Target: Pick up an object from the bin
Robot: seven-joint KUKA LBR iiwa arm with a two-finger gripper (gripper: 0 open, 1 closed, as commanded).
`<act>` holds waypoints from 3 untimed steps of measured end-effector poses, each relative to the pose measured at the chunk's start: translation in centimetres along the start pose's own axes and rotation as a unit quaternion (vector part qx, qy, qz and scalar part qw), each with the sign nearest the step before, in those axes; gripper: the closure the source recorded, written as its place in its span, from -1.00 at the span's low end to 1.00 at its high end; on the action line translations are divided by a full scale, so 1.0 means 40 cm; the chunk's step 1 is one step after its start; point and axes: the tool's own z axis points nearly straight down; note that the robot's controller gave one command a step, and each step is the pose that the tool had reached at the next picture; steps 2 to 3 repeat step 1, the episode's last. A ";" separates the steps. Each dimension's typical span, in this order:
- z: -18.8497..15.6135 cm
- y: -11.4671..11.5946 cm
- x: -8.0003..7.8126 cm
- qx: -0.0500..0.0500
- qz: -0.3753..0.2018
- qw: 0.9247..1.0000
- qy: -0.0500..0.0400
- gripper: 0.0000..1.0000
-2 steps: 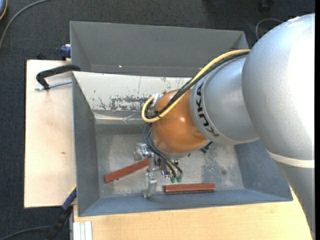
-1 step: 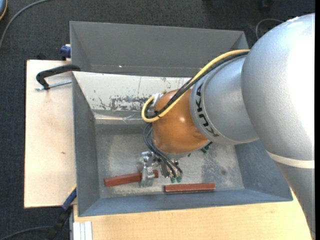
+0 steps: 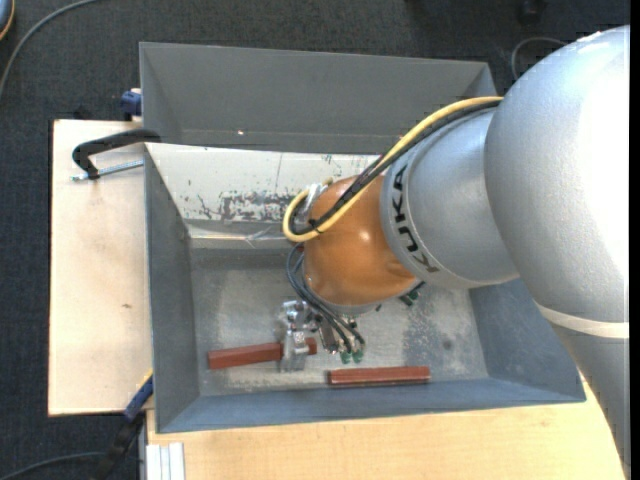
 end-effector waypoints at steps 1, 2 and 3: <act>-0.041 0.002 -0.004 0.000 0.000 1.000 -0.001 1.00; -0.041 0.002 -0.004 0.000 0.000 1.000 -0.001 1.00; -0.041 0.002 -0.004 0.000 0.000 1.000 -0.001 1.00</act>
Offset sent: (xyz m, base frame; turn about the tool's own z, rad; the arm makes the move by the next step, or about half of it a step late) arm 0.0001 0.0000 0.0150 0.0000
